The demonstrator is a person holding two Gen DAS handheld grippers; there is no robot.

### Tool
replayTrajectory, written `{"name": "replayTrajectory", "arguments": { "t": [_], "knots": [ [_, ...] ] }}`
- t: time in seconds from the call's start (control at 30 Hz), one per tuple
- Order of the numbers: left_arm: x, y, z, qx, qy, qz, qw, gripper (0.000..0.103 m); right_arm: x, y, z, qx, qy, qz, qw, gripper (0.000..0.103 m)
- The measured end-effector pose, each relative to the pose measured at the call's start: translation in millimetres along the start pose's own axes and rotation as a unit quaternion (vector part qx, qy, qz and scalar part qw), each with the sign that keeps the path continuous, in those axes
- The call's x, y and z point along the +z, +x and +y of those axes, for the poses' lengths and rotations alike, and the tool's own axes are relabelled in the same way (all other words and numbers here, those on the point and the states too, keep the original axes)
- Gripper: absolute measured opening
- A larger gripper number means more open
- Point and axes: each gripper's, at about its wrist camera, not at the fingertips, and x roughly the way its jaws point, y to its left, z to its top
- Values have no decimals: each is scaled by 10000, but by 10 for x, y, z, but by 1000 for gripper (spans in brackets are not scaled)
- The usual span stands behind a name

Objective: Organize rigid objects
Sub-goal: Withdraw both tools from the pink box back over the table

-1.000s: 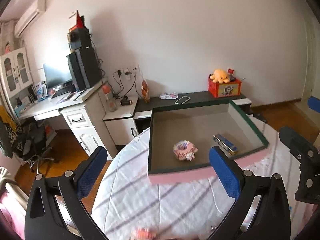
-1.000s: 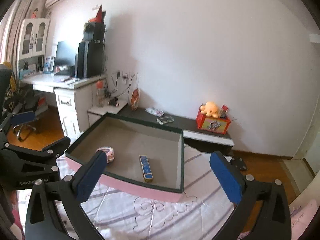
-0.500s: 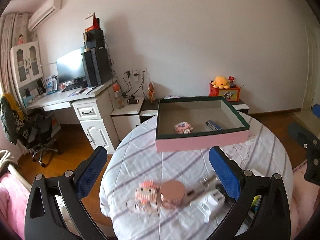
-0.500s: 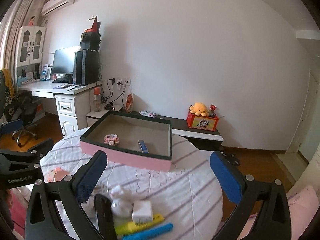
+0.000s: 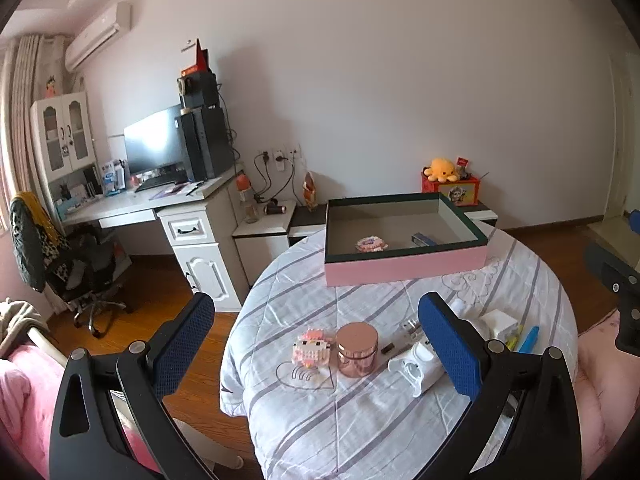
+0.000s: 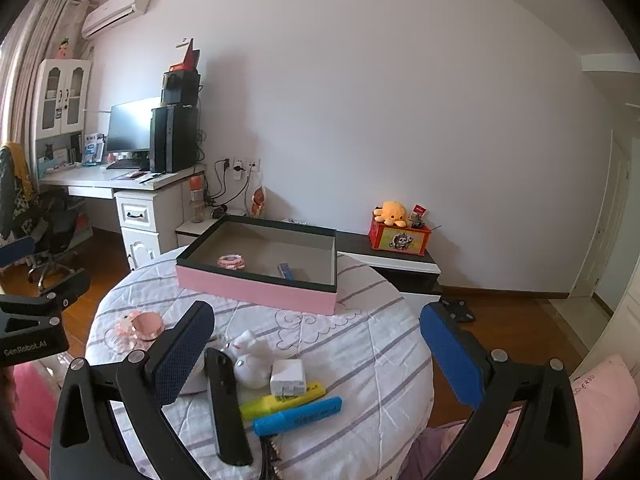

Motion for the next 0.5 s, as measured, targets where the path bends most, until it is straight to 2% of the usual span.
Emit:
{"name": "replayTrajectory", "arguments": {
  "t": [0.33, 0.5],
  "knots": [
    [-138, -41, -3, -34, 56, 84, 9999, 103, -191, -44, -7, -19, 15, 164, 9999, 103],
    [-293, 38, 54, -86, 52, 287, 9995, 103, -328, -4, -75, -105, 56, 350, 9993, 103]
  ]
}}
